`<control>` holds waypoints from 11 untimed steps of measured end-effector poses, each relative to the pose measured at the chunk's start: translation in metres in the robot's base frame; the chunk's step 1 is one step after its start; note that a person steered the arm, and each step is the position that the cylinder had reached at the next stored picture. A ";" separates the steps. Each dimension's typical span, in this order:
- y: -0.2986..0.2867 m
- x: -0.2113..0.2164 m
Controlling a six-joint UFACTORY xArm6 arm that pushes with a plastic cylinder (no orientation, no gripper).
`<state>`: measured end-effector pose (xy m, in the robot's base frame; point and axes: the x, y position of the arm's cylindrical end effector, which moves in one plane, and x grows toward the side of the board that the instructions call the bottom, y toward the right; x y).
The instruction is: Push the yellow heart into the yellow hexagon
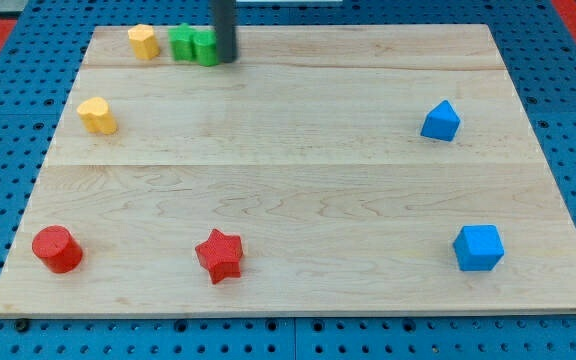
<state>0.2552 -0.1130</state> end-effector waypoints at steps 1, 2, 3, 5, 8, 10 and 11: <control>-0.006 0.002; -0.006 0.006; -0.008 0.067; -0.120 0.207; -0.113 0.060; -0.106 0.055; -0.106 0.122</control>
<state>0.3768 -0.2194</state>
